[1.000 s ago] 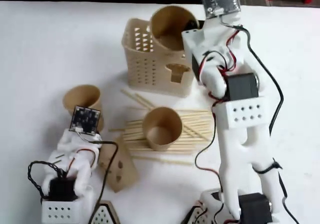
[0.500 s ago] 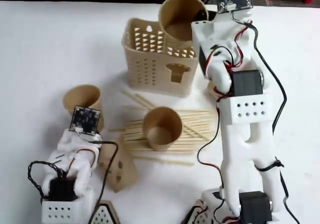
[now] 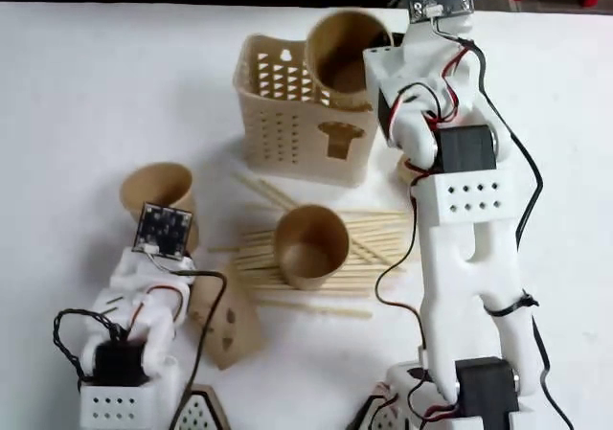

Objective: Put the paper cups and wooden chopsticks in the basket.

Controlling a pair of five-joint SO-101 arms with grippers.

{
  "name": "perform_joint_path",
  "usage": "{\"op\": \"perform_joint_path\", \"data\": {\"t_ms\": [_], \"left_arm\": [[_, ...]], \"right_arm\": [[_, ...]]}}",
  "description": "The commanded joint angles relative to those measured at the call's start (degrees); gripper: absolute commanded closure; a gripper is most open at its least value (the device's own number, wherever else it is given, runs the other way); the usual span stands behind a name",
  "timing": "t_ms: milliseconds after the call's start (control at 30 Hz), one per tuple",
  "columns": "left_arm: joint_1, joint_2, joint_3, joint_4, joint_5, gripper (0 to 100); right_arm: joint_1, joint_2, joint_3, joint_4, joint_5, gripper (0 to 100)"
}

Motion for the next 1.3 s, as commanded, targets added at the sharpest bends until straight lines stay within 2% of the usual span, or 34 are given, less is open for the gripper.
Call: {"op": "perform_joint_path", "data": {"t_ms": [0,100,367,733,867,1033,1267], "left_arm": [[-0.2,-0.5,-0.3,-1.3,-0.4,97],[-0.2,-0.5,-0.3,-1.3,-0.4,97],[-0.2,-0.5,-0.3,-1.3,-0.4,97],[-0.2,-0.5,-0.3,-1.3,-0.4,97],[-0.2,-0.5,-0.3,-1.3,-0.4,97],[-0.2,-0.5,-0.3,-1.3,-0.4,97],[-0.2,-0.5,-0.3,-1.2,-0.4,97]], "right_arm": [[0.4,-0.9,-2.3,2.2,-0.7,84.0],[0.5,-2.2,-2.3,3.9,-0.7,79.9],[1.0,-8.2,-2.0,13.3,-0.4,80.0],[13.4,-9.7,0.9,30.8,-0.4,80.0],[18.1,-9.6,7.5,30.1,-0.1,79.8],[18.5,-9.6,17.0,26.1,-0.1,79.8],[18.6,-9.6,31.3,11.1,-0.4,79.8]]}}
